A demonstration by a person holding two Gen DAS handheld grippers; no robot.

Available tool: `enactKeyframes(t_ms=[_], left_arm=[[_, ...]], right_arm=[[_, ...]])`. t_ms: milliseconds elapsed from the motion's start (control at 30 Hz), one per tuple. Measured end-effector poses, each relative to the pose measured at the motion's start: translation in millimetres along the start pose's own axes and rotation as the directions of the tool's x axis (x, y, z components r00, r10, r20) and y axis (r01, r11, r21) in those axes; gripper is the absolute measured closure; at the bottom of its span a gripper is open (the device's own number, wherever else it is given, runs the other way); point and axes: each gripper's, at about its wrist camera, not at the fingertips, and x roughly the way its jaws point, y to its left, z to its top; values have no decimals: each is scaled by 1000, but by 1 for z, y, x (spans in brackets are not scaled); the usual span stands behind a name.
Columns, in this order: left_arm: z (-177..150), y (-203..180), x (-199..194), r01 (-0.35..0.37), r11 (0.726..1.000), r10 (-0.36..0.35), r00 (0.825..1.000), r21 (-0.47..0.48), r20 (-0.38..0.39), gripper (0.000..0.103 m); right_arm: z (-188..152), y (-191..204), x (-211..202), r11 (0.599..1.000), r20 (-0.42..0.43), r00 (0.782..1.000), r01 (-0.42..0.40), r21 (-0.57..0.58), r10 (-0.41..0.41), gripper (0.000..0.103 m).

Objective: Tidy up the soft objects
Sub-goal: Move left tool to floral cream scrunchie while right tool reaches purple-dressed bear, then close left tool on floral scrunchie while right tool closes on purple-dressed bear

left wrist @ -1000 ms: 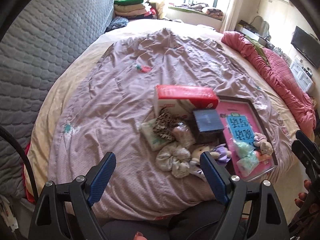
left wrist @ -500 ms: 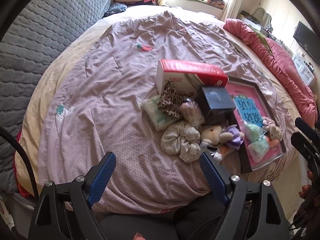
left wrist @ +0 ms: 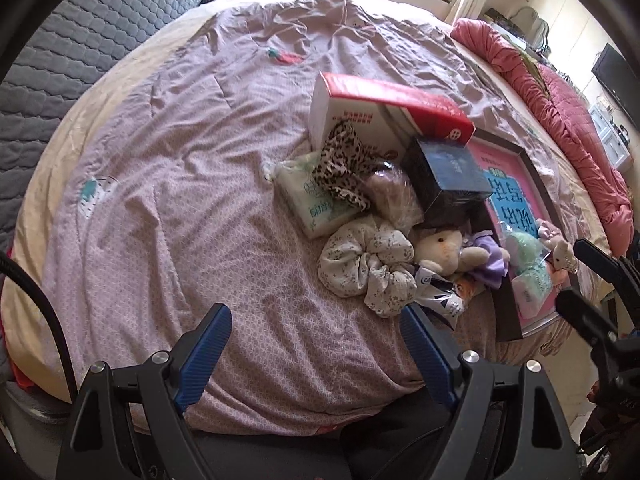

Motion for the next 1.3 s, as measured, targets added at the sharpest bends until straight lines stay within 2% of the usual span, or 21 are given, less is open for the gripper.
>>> enactKeyframes(t_ms=[367,733,1000,1167,1300], left_arm=[[10,-1,30,17,1000,-17,998,3,-52,18],[25,-7,68,21,1000,-20,994,9,-108,18],[34,-8,84,25,1000,-24,992,5,-127,18],[39,-7,93,29,1000,-29,990,-4,-138,18],[38,-6,98,28,1000,-29,989,-8,-145,18]], right_arm=[[1,0,39,998,-75,997,11,-58,-16,18],[7,2,83,975,-172,981,54,-214,-92,18],[7,7,111,929,-192,966,95,-357,-173,18],[10,12,124,906,-200,964,76,-417,-173,19],[12,16,135,891,-216,962,55,-450,-168,24]])
